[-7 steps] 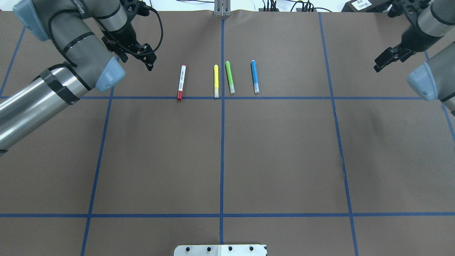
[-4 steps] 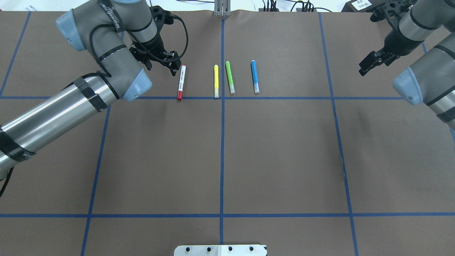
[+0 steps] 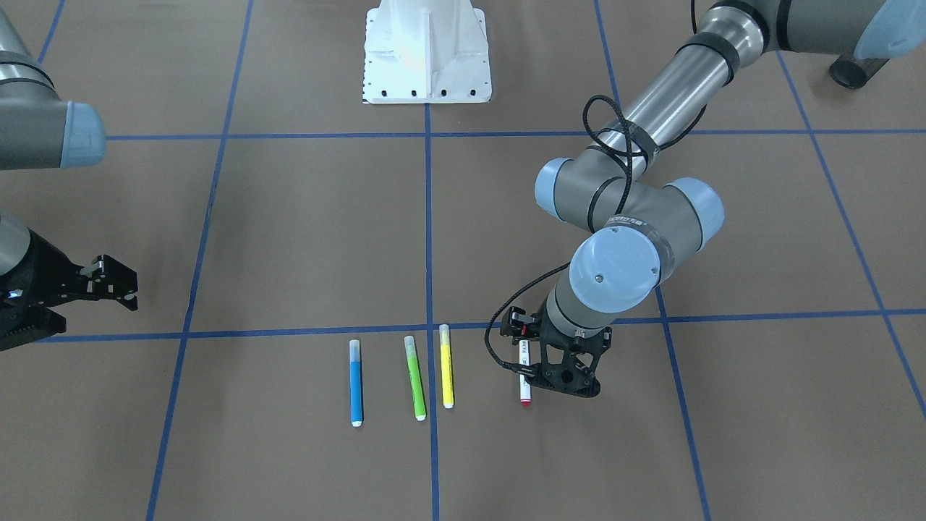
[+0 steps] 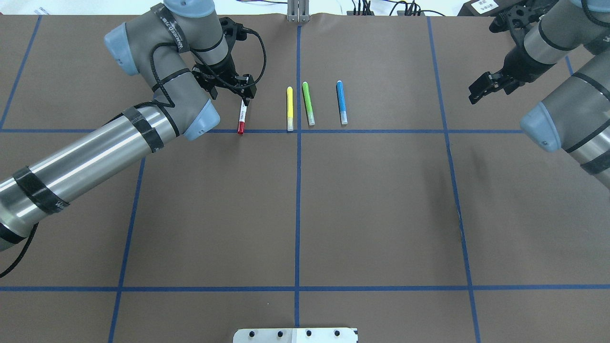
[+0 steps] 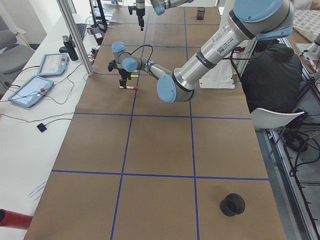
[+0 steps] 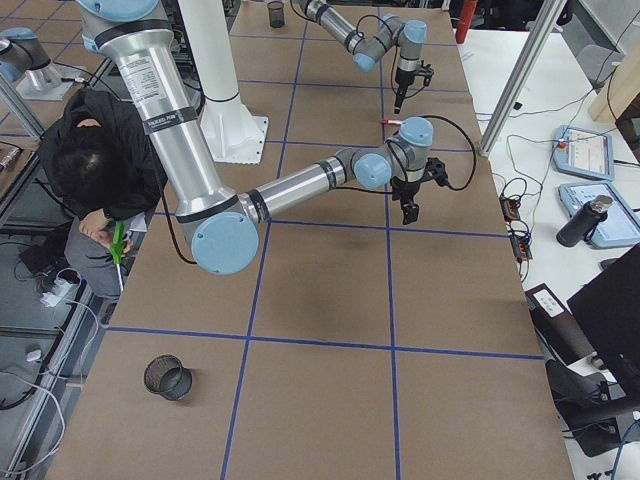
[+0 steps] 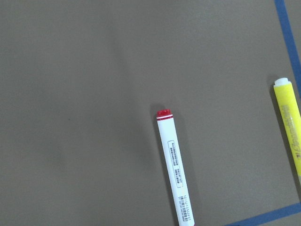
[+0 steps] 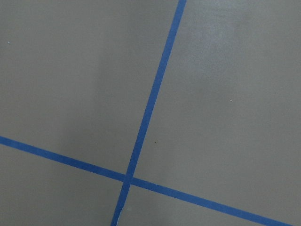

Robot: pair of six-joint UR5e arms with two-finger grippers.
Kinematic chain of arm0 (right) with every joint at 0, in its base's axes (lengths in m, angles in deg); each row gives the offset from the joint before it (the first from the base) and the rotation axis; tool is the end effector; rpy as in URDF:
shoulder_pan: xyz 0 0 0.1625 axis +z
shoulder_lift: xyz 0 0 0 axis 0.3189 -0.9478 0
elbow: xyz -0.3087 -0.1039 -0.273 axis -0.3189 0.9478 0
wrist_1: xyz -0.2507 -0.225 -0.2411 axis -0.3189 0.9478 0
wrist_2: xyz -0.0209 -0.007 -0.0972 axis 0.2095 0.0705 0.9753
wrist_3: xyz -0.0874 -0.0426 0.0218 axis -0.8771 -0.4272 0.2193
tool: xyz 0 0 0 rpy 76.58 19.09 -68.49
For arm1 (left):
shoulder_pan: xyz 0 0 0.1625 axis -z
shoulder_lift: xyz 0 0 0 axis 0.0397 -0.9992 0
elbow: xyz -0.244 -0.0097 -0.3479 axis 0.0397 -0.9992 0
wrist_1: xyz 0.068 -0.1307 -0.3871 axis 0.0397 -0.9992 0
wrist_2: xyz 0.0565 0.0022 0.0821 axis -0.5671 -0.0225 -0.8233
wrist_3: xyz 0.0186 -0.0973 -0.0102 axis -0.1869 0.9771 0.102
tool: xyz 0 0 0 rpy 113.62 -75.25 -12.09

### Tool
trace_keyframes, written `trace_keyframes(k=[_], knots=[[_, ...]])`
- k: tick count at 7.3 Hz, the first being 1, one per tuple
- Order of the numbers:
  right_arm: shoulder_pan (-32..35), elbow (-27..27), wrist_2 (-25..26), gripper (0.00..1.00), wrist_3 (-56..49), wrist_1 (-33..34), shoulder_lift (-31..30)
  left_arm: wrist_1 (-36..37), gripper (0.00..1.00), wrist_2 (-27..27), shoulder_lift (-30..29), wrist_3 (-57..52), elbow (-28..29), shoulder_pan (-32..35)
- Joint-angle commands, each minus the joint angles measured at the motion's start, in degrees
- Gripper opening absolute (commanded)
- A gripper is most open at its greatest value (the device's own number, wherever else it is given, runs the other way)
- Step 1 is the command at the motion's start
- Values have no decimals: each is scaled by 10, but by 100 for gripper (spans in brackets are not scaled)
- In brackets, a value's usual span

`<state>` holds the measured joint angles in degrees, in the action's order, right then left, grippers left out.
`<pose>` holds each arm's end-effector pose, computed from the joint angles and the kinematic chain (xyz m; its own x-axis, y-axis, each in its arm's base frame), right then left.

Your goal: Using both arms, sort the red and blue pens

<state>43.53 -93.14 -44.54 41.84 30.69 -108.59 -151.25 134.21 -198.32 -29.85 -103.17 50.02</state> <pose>-0.2365 -0.6030 0.4246 0.6708 -0.2866 0.6840 0.1409 0.9548 0.2618 0.5028 -0.6693 0.2727 0.6393 0.2482 -0.7278 -0.1653 0.9687 0.1852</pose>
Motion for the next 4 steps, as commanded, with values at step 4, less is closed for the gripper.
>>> trace_keyframes(k=[4], knots=[[-14, 0, -8, 100, 63, -12, 8, -17, 80, -12, -9, 38, 20, -20]])
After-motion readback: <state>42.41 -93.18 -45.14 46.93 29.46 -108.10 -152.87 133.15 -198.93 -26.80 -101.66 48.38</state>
